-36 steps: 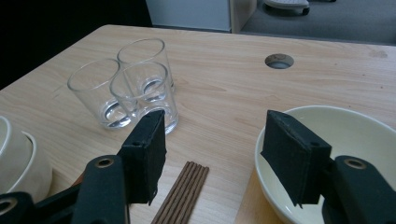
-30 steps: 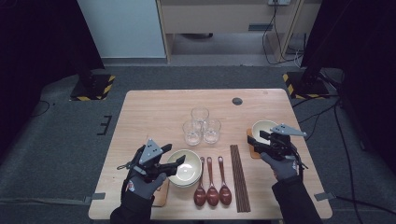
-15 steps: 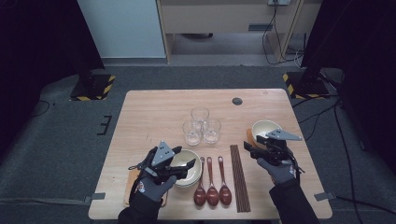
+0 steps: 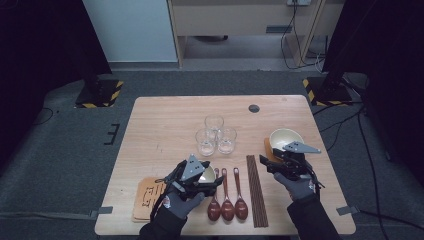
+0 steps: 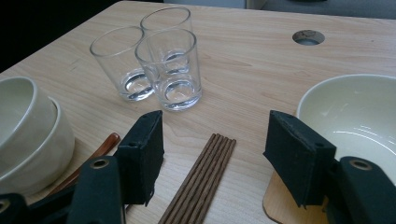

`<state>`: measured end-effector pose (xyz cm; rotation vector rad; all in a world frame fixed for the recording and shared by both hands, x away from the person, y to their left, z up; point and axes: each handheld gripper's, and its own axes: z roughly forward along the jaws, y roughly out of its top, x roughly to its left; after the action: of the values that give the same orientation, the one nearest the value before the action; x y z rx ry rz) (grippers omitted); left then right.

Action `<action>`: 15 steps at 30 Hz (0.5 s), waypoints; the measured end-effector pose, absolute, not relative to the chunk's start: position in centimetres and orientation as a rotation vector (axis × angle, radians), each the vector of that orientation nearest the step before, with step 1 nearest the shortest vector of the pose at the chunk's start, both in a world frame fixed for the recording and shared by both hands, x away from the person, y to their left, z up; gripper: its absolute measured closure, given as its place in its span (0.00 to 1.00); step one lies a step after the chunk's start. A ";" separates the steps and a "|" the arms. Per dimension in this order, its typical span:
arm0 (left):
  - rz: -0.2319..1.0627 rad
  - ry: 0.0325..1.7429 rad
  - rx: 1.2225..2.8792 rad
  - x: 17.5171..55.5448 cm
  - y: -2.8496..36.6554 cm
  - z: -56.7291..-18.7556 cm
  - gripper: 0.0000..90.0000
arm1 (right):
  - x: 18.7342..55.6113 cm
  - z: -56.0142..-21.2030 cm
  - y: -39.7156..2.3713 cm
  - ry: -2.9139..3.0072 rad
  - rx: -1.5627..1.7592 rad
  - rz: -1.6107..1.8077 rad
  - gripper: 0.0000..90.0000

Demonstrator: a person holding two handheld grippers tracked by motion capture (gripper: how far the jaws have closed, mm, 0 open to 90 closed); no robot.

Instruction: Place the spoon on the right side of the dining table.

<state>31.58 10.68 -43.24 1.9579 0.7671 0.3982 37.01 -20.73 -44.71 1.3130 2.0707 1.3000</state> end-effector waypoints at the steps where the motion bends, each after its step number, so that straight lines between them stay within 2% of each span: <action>1: 0.396 0.764 1.961 31.6 10.4 -43.3 0.34 | 37.0 -44.7 -20.7 2.073 1.315 1.300 0.41; 15: 0.356 0.704 1.994 31.1 7.9 -43.9 0.38 | 36.9 -45.0 -20.4 2.086 1.312 1.298 0.41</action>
<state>31.07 7.94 -43.92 1.9944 0.7045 0.3556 36.93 -20.37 -45.02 1.3120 2.0857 1.2980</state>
